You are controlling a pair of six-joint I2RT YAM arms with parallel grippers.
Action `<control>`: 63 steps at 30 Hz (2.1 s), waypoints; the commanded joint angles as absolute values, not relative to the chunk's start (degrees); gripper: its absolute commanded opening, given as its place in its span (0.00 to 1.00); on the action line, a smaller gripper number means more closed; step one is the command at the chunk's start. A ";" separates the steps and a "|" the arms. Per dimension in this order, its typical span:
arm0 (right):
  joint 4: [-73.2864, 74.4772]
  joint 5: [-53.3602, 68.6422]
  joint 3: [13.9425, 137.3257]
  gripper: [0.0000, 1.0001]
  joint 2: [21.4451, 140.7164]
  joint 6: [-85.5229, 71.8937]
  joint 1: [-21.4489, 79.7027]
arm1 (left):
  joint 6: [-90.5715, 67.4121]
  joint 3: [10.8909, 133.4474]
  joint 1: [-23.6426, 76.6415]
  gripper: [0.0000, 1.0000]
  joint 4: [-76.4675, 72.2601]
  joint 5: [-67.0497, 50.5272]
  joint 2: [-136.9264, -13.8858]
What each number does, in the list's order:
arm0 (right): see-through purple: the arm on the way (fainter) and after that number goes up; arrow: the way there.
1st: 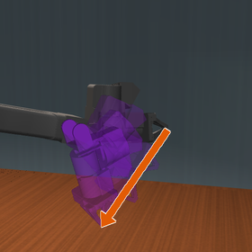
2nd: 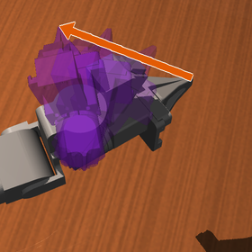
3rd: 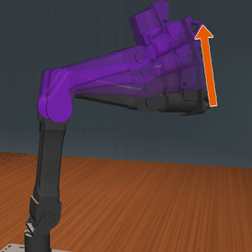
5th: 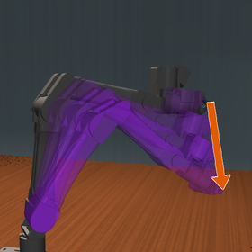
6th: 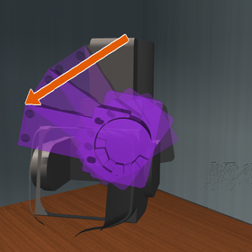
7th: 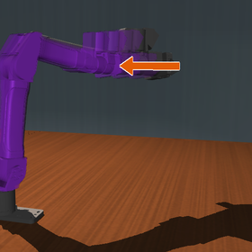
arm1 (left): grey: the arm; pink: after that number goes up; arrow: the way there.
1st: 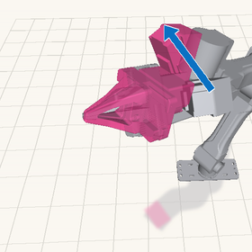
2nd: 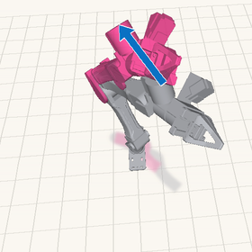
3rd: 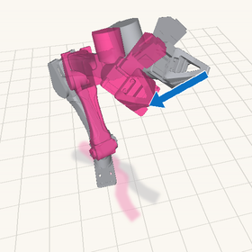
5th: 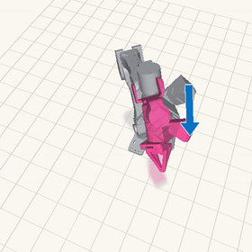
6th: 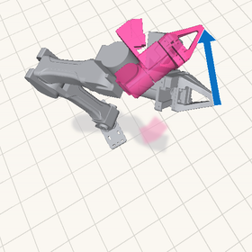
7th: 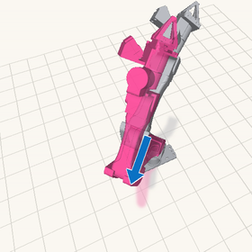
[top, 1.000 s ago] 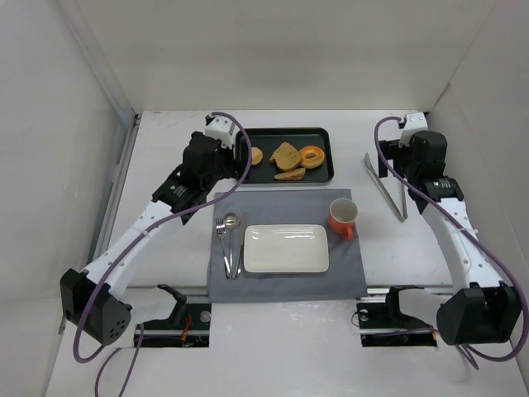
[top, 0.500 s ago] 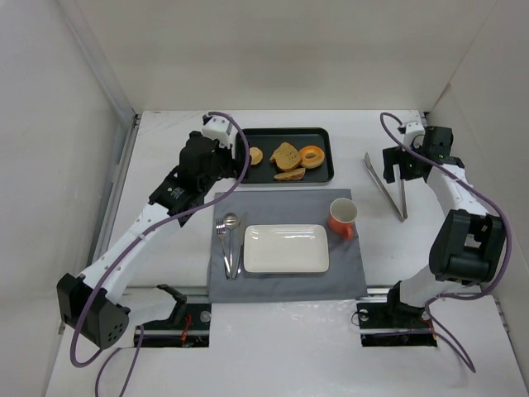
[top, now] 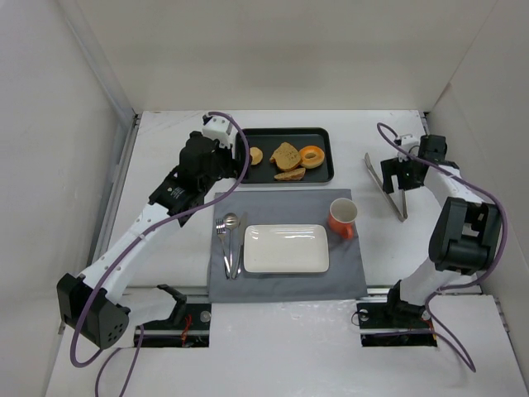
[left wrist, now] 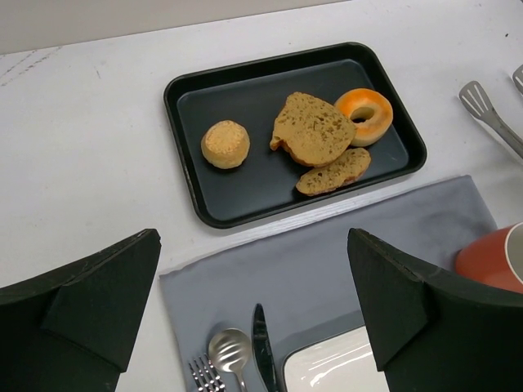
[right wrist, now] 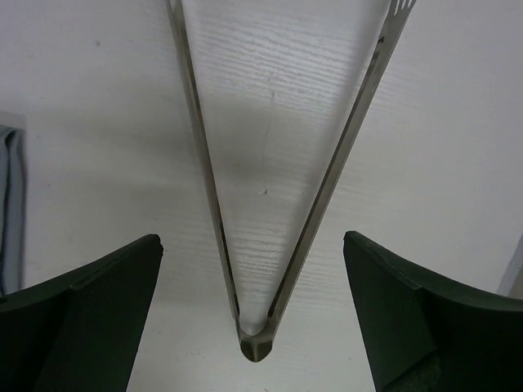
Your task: Place the bread
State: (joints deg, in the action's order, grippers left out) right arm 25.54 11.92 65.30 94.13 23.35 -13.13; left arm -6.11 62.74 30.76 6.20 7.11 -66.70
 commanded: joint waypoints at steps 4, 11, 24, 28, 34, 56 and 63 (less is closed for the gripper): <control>26.89 11.07 66.53 0.97 96.50 25.49 -13.80 | -6.59 64.60 30.76 0.98 3.87 6.50 -65.48; 27.42 9.94 66.53 0.96 99.05 26.54 -13.80 | -6.59 64.60 30.76 0.98 3.87 5.98 -65.48; 27.42 7.03 68.11 0.92 103.18 26.54 -13.80 | -6.59 64.60 30.76 0.98 3.87 5.98 -64.96; 27.42 5.89 68.64 0.91 103.71 26.02 -13.80 | -6.59 64.60 30.76 0.98 3.87 5.98 -64.95; 27.42 4.13 68.64 0.90 104.76 25.49 -13.27 | -6.59 64.60 30.76 0.98 3.87 5.98 -64.95; 32.70 5.19 73.73 0.81 108.54 26.02 -12.74 | -6.59 64.60 30.76 0.98 3.87 6.50 -63.90; 33.75 5.19 74.27 0.68 109.07 26.54 -12.74 | -6.06 64.60 30.76 0.98 3.87 6.50 -63.37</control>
State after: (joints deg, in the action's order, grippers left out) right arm 32.56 5.39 72.71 108.14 25.76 -13.06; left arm -6.11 62.74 30.76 6.17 6.48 -65.80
